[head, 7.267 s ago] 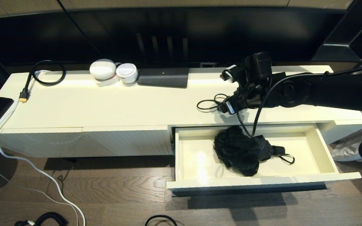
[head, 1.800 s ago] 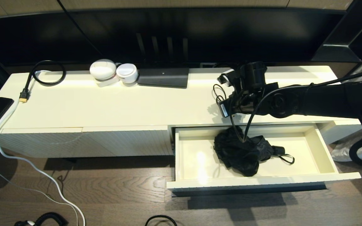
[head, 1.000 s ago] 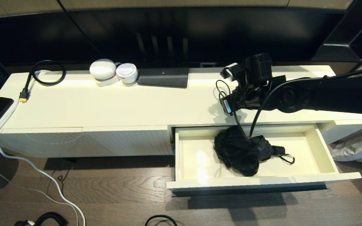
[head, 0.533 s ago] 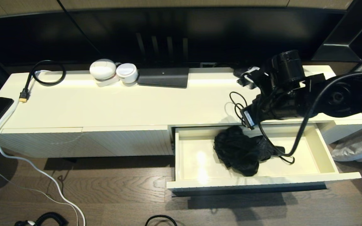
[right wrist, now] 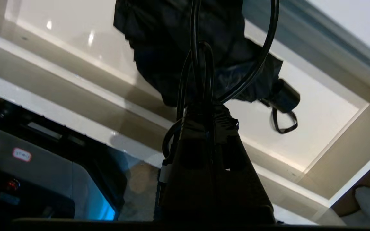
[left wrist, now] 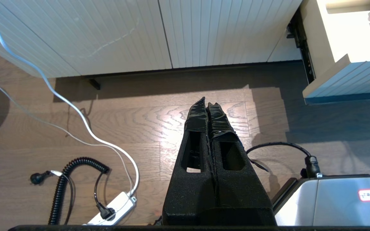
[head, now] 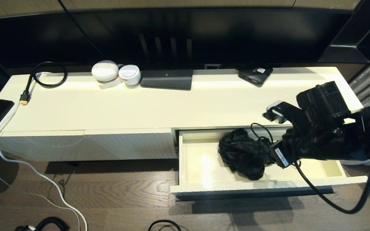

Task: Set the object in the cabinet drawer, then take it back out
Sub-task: Put the data cable in the drawer

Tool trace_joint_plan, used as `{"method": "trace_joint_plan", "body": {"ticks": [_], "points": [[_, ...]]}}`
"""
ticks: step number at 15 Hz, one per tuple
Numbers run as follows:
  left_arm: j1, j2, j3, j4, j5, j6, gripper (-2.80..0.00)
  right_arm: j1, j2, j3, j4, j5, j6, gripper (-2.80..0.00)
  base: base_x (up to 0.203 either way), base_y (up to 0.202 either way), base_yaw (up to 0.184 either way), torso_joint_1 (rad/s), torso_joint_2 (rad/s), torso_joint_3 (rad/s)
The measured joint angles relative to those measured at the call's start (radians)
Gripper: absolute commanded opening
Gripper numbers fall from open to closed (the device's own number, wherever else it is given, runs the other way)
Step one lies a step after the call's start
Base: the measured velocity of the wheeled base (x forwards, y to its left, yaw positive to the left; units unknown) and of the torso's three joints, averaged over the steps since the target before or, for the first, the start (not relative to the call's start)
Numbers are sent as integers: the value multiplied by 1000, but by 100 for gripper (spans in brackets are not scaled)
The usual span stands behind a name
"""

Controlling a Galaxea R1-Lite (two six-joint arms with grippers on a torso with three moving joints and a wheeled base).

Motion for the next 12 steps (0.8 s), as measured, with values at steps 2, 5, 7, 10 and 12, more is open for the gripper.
{"method": "trace_joint_plan", "body": {"ticks": [2, 5, 7, 10, 12], "points": [[0, 0, 0, 0, 0, 0, -280, 0, -8, 79, -70, 1, 0, -280, 0, 0, 0, 0, 0, 0], [0, 0, 0, 0, 0, 0, -280, -2, 26, 144, -199, 1, 1, -280, 0, 0, 0, 0, 0, 0], [0, 0, 0, 0, 0, 0, -280, -5, 59, 152, -229, 1, 1, -280, 0, 0, 0, 0, 0, 0], [0, 0, 0, 0, 0, 0, -280, -16, 134, 145, -310, -4, 0, -280, 0, 0, 0, 0, 0, 0], [0, 0, 0, 0, 0, 0, -280, -26, 178, 139, -349, -5, -1, -280, 0, 0, 0, 0, 0, 0]]}}
